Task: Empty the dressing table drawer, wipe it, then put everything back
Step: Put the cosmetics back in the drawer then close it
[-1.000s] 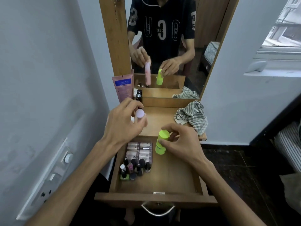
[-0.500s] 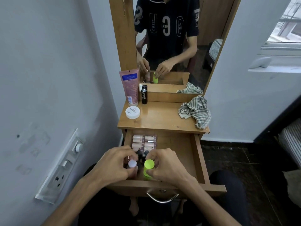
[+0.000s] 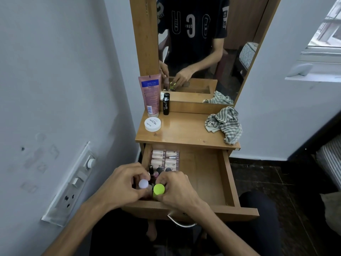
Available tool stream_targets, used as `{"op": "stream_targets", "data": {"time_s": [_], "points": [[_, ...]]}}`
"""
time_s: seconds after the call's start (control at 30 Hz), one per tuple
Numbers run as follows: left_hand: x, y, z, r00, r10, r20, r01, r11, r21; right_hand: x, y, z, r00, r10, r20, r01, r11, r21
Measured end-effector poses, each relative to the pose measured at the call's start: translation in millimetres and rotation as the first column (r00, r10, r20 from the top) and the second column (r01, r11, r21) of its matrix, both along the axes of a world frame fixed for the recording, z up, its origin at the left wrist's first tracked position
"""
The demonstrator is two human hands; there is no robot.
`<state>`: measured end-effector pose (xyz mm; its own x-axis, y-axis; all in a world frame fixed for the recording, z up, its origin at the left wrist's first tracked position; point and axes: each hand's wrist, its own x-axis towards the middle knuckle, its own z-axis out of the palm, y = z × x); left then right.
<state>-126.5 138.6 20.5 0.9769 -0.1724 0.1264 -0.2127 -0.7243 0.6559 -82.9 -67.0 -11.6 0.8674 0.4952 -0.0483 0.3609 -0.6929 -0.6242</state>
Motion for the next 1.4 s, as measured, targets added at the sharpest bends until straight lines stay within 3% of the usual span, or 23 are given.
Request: {"op": "stream_targets", "data": {"time_s": [0.33, 0.6, 1.03, 1.23, 1.4], "points": [[6, 3, 55, 0.997, -0.063, 0.045, 0.064, 0.998, -0.027, 6, 0, -1, 0.993, 0.053, -0.107, -0.053, 0.999, 0.005], [12, -2, 84, 0.983, -0.075, 0.169, 0.089, 0.993, -0.077, 3, 3, 1, 0.984, 0.069, -0.166, -0.064, 0.997, 0.035], [16, -8, 64, 0.991, -0.048, 0.126, 0.056, 0.997, -0.059, -3, -4, 4, 0.981, 0.048, -0.188, -0.037, 0.997, 0.061], [18, -33, 43, 0.996, -0.039, 0.081, 0.049, 0.99, -0.136, -4, -44, 23, 0.997, 0.04, -0.064, -0.031, 0.99, 0.136], [18, -54, 11, 1.0, -0.004, -0.01, 0.003, 0.988, -0.152, 10, -75, 11, 0.989, 0.053, -0.141, -0.026, 0.982, 0.189]]}}
